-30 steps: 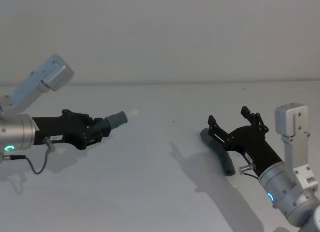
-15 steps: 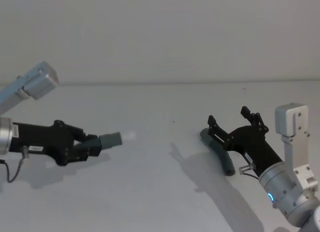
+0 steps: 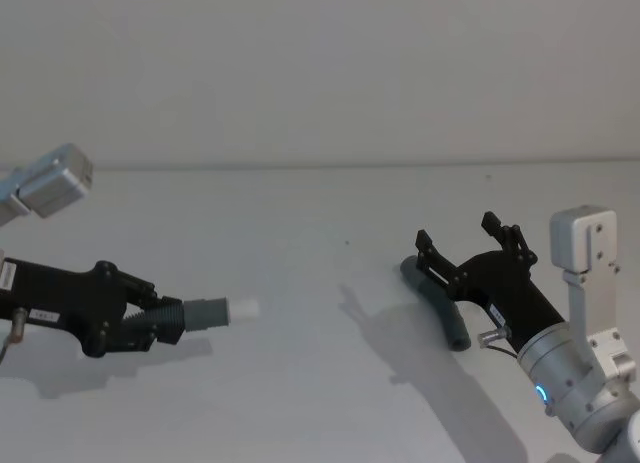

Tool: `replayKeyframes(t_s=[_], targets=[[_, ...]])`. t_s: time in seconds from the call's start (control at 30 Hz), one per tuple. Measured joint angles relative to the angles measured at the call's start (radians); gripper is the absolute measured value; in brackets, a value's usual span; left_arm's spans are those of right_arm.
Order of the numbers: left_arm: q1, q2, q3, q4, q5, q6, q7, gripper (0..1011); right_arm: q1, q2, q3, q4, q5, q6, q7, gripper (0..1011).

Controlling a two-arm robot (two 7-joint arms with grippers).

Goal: Use both hands to pick up one end of the pipe from the table, align the ends, and insert them.

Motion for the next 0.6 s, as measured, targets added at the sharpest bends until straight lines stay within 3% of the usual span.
replayKeyframes(t_s=[0.6], targets=[[-0.003,-0.018,0.017,0.051,-0.023,-0.047,-0.011,301,0.0,0.0,0.0,0.0,0.0,0.0,0.0,1000]])
